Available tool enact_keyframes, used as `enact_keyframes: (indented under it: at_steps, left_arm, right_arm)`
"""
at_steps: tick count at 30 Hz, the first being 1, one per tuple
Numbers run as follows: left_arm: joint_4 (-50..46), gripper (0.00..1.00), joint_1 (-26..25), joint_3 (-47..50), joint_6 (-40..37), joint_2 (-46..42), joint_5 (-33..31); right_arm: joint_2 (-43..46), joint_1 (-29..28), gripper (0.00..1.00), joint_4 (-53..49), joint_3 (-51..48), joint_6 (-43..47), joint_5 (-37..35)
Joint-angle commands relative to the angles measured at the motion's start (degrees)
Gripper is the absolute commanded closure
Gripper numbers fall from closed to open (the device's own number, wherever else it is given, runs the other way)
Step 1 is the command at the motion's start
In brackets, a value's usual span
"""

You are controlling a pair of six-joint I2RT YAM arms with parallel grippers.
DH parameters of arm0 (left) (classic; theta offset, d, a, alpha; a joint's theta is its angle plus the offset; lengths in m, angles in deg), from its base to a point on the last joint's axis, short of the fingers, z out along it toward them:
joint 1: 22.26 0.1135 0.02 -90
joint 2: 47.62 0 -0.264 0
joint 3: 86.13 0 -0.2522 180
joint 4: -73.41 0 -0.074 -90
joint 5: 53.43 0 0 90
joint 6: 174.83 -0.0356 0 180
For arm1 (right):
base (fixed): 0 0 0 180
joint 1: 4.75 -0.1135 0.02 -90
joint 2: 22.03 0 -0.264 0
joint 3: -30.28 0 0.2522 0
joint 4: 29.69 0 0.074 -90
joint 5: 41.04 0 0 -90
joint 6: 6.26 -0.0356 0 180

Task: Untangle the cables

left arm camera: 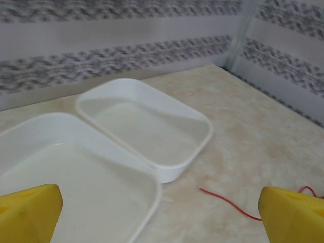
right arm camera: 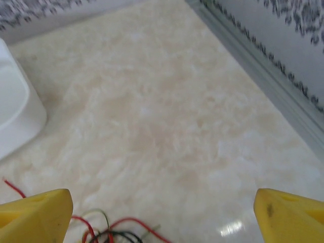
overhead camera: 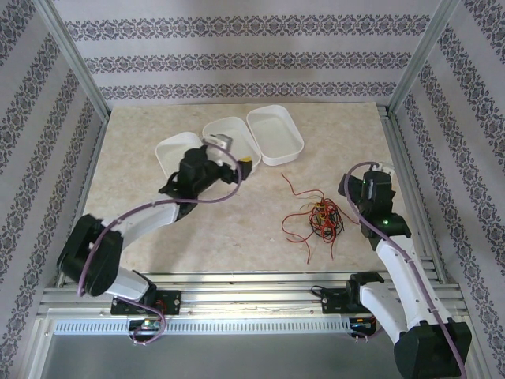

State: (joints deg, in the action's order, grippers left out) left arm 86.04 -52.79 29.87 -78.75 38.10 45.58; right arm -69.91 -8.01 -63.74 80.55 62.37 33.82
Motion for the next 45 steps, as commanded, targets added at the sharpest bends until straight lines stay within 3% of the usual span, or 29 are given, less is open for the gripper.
enact_keyframes:
  at_steps: [1, 4, 9, 16, 19, 24, 29, 37, 45]
  left_arm:
    - [-4.9, 0.01, -4.4, -6.8, -4.8, 6.1, 5.2]
    - [-9.2, 0.01, -7.4, -13.6, -7.2, 13.5, 7.6]
    - [-11.9, 0.0, -8.6, -24.8, -3.8, 25.2, 15.7]
    - [-18.9, 0.13, -10.4, -34.0, -7.2, 33.8, 18.7]
    - [-24.8, 0.21, -10.8, -38.3, -10.1, 36.4, 20.8]
    - [-34.6, 0.27, -11.9, -43.7, -16.3, 39.3, 24.4]
    - [-41.4, 0.43, -12.5, -49.0, -20.4, 42.8, 25.3]
    - [-43.2, 0.53, -12.6, -54.8, -21.0, 47.2, 22.6]
    - [-46.6, 0.6, -12.8, -59.3, -22.0, 50.7, 24.1]
  right_arm:
    - [-0.5, -0.5, 0.09, -13.2, 3.4, -4.6, 3.3]
    - [-0.4, -0.5, 0.1, -15.3, 4.0, -7.5, 6.7]
    - [-0.8, -0.5, 0.08, -15.5, 4.3, -8.3, 8.9]
    - [-1.3, -0.4, 0.02, -15.0, 4.2, -8.7, 8.8]
    - [-1.3, -0.4, 0.02, -14.4, 3.8, -9.2, 9.6]
    - [-1.4, -0.4, 0.02, -13.7, 3.2, -10.2, 10.0]
    - [-1.6, -0.3, 0.02, -13.5, 3.4, -10.8, 9.9]
    - [-1.4, -0.3, 0.02, -12.7, 3.1, -11.4, 10.7]
    - [-1.6, -0.3, 0.02, -12.2, 3.4, -11.9, 11.4]
